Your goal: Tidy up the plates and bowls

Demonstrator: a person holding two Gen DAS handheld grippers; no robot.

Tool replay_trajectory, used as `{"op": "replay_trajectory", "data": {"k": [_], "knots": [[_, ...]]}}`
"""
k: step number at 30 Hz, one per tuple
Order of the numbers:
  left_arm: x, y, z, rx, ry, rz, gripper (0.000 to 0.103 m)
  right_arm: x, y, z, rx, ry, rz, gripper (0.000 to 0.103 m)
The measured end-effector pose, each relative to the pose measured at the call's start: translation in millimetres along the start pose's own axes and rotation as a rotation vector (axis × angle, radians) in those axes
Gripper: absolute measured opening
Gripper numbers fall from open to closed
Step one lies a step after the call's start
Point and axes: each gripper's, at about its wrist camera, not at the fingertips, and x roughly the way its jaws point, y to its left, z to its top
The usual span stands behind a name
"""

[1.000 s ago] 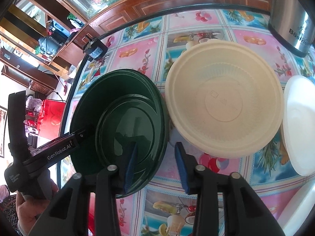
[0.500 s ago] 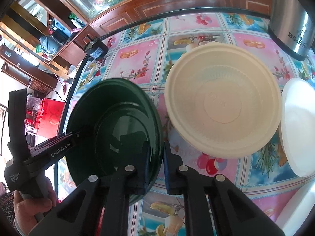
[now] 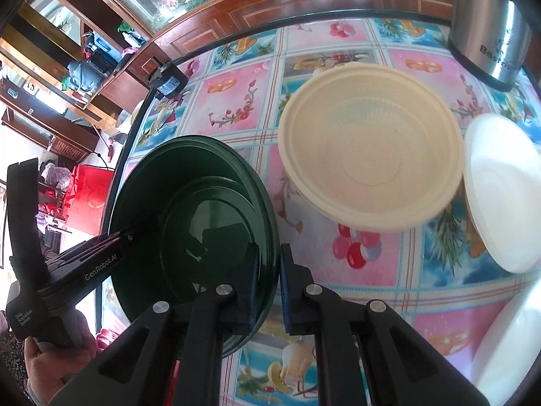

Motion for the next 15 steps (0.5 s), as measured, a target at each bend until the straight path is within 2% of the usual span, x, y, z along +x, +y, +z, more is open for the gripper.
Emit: {"op": "replay_trajectory", "data": {"k": [15], "knots": [[-23,-14,-31,0.026,0.012,-0.033,0.023,-27,-10,-25,0.029,0.001,0.004,0.009]]}}
